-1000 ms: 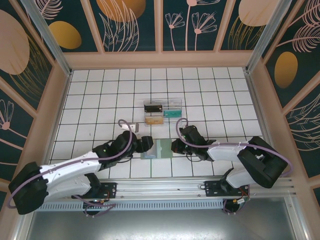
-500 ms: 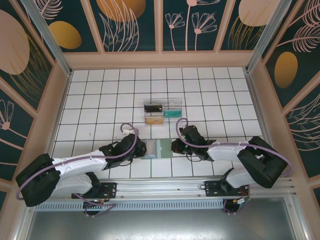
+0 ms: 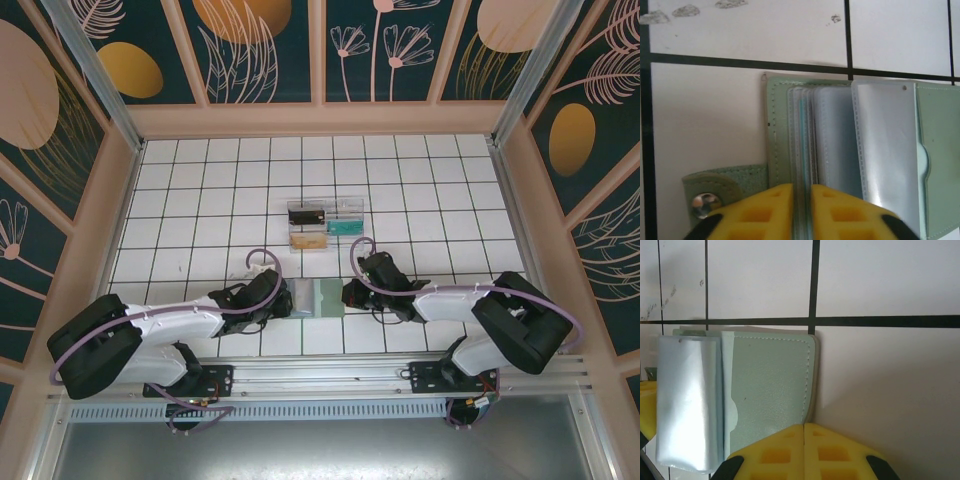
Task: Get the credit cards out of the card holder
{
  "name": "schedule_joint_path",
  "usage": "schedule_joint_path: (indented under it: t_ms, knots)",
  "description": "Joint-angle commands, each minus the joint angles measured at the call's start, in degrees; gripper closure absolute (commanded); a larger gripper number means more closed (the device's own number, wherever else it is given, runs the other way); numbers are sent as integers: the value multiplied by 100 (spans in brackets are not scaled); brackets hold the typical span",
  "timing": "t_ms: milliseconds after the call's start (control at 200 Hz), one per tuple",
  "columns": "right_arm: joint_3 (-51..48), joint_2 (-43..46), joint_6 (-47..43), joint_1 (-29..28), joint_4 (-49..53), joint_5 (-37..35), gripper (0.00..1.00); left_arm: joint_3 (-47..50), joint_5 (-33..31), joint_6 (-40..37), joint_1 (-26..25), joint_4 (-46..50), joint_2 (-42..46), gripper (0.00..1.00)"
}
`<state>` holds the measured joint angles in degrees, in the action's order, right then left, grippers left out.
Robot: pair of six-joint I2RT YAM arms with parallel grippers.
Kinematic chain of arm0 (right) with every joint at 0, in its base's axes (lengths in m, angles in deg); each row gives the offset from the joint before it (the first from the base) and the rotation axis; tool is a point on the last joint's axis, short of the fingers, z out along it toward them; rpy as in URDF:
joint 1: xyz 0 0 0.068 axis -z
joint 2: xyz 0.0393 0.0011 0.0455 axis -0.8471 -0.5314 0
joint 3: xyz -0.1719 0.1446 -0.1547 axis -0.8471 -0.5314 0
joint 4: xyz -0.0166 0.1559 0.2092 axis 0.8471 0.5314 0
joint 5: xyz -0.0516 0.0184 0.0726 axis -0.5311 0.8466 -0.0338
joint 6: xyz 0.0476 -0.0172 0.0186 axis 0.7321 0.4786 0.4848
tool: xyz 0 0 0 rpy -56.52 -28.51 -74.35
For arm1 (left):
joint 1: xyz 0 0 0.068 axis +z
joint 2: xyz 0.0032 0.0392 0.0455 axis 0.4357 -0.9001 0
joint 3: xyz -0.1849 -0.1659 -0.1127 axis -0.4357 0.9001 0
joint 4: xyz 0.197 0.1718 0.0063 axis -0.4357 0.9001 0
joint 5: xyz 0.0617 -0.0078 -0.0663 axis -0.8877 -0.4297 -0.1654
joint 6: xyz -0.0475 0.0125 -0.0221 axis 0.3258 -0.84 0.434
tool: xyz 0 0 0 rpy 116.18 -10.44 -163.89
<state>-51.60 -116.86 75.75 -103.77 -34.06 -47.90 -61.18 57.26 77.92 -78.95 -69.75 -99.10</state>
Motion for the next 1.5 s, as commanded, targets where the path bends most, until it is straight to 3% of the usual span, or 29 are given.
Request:
schedule_joint_path:
  t_ms: [0,85,445,796,1336,1496]
  knots:
    - [39,-98,-84,-64,-152,-32,100,8,231,-58,31,-158,8,69]
    - [40,-127,-84,-71,-168,-34,100,-7,315,-124,31,-204,8,55]
    - [57,-204,-59,-100,-205,-25,100,-141,363,-286,30,-106,27,43]
    - [75,-260,-52,-133,-231,-34,100,-310,360,-468,-36,-77,181,42]
    - [92,-298,-48,-151,-223,-43,100,-203,666,-407,-39,-403,-216,49]
    - [101,-305,-43,-151,-223,-43,100,-96,897,-358,-40,-744,-166,44]
